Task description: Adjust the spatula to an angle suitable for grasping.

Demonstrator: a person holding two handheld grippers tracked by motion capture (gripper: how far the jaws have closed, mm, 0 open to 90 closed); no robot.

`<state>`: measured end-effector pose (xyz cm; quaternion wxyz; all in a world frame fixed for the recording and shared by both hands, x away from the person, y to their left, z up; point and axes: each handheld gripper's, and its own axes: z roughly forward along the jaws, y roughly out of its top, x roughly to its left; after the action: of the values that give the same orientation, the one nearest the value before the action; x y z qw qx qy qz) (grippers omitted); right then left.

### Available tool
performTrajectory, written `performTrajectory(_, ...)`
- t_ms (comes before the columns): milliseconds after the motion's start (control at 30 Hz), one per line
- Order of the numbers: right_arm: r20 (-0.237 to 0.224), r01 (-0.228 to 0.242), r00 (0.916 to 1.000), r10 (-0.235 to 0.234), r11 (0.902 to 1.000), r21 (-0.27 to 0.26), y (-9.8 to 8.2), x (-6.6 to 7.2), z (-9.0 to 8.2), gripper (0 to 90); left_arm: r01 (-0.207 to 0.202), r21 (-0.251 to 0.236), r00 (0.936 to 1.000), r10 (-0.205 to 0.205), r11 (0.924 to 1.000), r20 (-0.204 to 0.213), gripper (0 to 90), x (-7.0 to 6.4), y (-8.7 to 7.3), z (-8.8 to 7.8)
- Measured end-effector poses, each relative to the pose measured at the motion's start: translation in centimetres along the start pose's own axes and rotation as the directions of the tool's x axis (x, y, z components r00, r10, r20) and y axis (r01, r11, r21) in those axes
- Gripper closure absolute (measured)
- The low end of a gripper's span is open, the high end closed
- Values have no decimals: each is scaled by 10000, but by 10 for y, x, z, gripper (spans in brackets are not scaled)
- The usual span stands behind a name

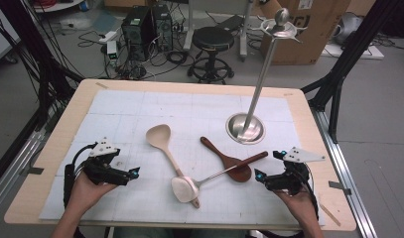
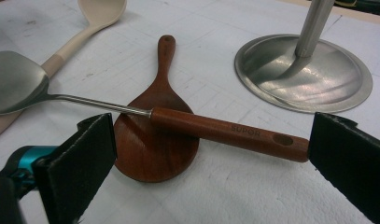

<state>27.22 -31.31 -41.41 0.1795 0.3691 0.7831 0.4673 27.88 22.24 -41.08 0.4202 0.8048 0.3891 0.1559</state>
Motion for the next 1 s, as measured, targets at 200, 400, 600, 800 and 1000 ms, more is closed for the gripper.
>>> performTrajectory(200,-4,-33,10000,33,10000,-34,0,-2,0,6,15,-32,10000,-15,10000,62,16,1,0,-1)
performTrajectory(400,26,-30,10000,30,10000,-44,0,-1,0,6,-19,-12,9999,19,10000,127,16,-1,0,-1)
performTrajectory(600,103,-43,9999,44,10000,-57,-1,-1,-1,6,-51,-83,9998,53,10000,186,16,-3,1,-2)
performTrajectory(800,171,-75,9998,77,9999,-95,0,-1,-2,6,-92,-131,9994,97,9999,337,17,-8,2,-2)
performTrajectory(1000,187,-58,9998,59,9999,-83,-1,0,-3,6,-77,-168,9988,85,9998,482,16,-11,4,-1)
